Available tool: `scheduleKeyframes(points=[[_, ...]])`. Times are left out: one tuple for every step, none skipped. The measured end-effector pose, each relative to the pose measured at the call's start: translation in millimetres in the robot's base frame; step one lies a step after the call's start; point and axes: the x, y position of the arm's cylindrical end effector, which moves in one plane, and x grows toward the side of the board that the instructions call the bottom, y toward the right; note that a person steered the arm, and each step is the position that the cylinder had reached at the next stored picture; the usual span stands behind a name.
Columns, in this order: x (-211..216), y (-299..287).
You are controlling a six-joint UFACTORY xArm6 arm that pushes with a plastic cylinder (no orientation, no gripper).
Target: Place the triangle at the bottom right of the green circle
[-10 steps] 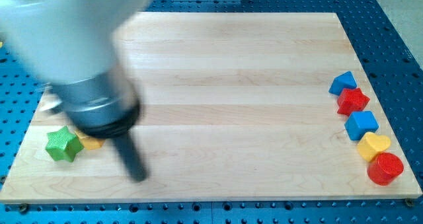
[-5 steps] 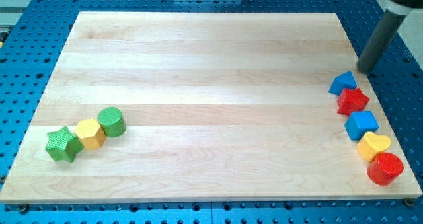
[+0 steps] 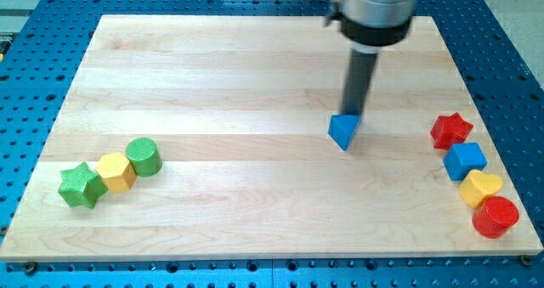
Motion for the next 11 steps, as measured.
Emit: scheduleKeyframes(points=[[18, -12], [49, -80], [65, -154], [75, -119], [100, -77], [112, -150], [110, -215], [106, -217], [79, -204], [78, -242], [78, -254]])
